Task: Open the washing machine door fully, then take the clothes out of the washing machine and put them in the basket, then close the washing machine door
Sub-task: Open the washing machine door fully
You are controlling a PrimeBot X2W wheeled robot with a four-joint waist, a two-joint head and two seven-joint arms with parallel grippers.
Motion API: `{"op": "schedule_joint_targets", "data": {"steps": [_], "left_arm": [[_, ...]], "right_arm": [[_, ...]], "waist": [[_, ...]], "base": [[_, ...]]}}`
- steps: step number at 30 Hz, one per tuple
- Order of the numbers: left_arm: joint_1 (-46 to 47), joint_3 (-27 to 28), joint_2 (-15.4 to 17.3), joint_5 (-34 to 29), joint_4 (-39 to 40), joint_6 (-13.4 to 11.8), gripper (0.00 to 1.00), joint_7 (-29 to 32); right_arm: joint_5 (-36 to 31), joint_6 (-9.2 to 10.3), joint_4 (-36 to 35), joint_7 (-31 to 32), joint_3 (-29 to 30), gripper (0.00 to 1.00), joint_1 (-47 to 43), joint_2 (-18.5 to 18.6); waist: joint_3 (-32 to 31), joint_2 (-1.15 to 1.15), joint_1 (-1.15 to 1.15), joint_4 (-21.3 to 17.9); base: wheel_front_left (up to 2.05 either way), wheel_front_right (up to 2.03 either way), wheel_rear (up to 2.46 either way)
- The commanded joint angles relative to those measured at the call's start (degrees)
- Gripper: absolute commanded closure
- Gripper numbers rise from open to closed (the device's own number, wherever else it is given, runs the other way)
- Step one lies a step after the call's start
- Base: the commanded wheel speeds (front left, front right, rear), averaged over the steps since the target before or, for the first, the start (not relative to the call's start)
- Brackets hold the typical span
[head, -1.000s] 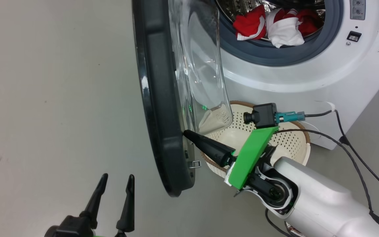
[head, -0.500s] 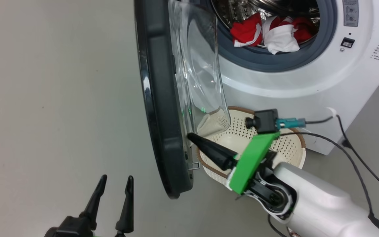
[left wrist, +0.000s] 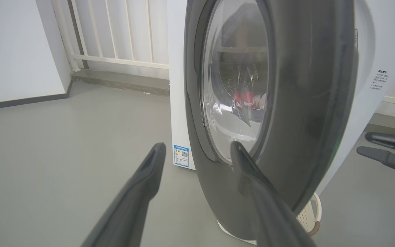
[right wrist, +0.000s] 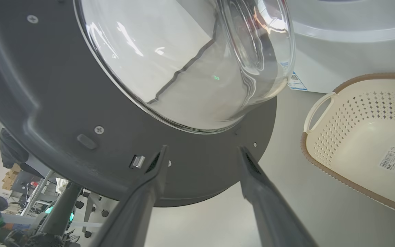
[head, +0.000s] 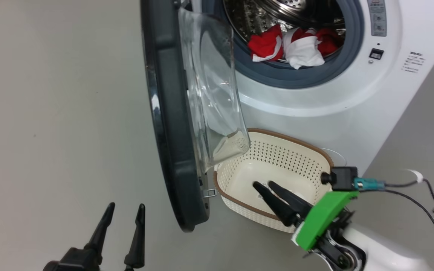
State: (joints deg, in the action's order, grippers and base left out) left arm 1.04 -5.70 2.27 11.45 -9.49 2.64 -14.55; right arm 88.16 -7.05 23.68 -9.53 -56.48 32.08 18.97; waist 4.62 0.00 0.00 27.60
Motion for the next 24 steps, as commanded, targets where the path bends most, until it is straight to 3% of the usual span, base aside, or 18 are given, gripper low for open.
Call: {"op": "schedule_joint_targets", "data": {"steps": [1, 7, 10, 14, 15, 24], "left_arm": [[1.2, 2.5, 0.6, -0.6, 1.1, 0.5, 0.00, -0.4], [1.0, 3.9, 0.6, -0.7, 1.3, 0.7, 0.00, -0.4], [0.8, 4.4, 0.6, -0.8, 1.3, 0.7, 0.00, -0.4], [0.6, 5.2, 0.6, -0.9, 1.3, 0.7, 0.00, -0.4], [0.6, 5.2, 0.6, -0.9, 1.3, 0.7, 0.00, -0.4], [1.6, 6.7, 0.6, -1.3, 0.8, 1.2, 0.00, -0.4]], "right_arm": [[-0.5, -0.44, -0.5, -1.4, -0.2, 0.00, -1.8, 0.8], [-2.1, -0.44, 1.7, -4.7, 1.4, 0.00, -5.0, 3.1], [-6.0, -0.44, 3.8, -5.4, 3.3, 0.00, -5.7, 3.7], [-16.5, -0.44, 5.5, -5.4, 10.8, 0.00, -7.3, 3.1], [-16.5, -0.44, 5.5, -5.4, 10.8, 0.00, -7.3, 3.1], [-41.6, -0.44, 2.5, -5.5, 31.2, 0.00, -14.8, -2.5]], "waist": [[-0.2, 0.00, 0.00, -0.9], [-0.2, 0.00, 0.00, -2.4], [-0.3, 0.00, 0.00, -3.0], [-0.3, 0.00, 0.00, -4.0], [-0.3, 0.00, 0.00, -4.0], [0.3, 0.00, 0.00, -5.0]], "base": [[0.00, 0.00, 0.00], [0.00, 0.00, 0.00], [0.00, 0.00, 0.00], [0.00, 0.00, 0.00], [0.00, 0.00, 0.00], [0.00, 0.00, 0.00]]}}
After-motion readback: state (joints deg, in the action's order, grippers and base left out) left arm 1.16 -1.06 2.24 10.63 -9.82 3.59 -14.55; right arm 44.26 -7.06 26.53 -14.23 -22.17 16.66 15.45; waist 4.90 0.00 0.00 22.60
